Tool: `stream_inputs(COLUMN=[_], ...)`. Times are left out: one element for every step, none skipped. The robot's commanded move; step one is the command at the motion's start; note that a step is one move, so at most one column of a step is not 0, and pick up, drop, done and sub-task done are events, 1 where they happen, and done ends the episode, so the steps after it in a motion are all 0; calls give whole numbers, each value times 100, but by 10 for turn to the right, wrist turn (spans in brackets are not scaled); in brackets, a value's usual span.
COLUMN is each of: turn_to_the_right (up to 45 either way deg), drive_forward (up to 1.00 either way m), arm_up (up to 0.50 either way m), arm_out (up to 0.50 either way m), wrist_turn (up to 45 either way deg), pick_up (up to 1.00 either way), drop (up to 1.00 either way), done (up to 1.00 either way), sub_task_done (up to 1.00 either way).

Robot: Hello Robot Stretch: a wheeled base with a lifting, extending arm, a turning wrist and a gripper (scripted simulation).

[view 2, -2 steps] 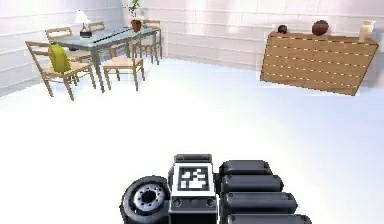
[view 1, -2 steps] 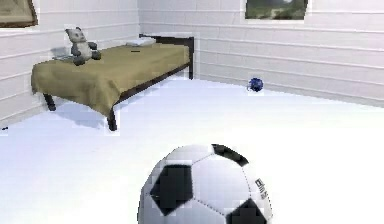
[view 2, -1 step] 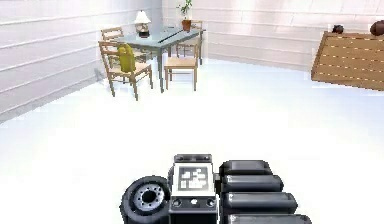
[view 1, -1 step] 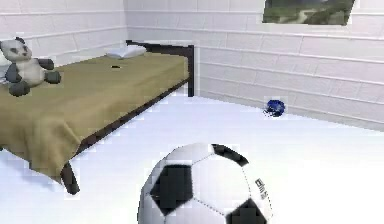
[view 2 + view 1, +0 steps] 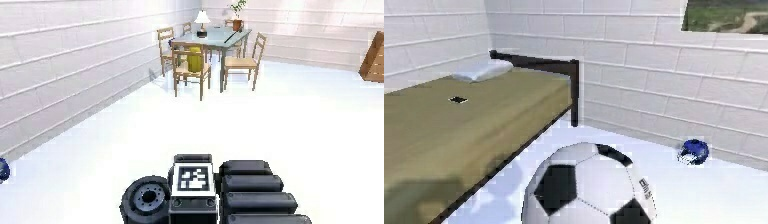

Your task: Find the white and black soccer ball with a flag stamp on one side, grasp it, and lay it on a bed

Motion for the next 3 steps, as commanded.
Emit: stream_inputs(turn_to_the_right=[30, 0, 90], drive_forward=[0, 100, 0], arm_up=[0, 0, 0], arm_out=[0, 0, 0], wrist_turn=[0, 0, 0], pick_up=[0, 0, 0], drop=[0, 0, 0], done=[0, 0, 0], sub_task_done=[0, 0, 0])
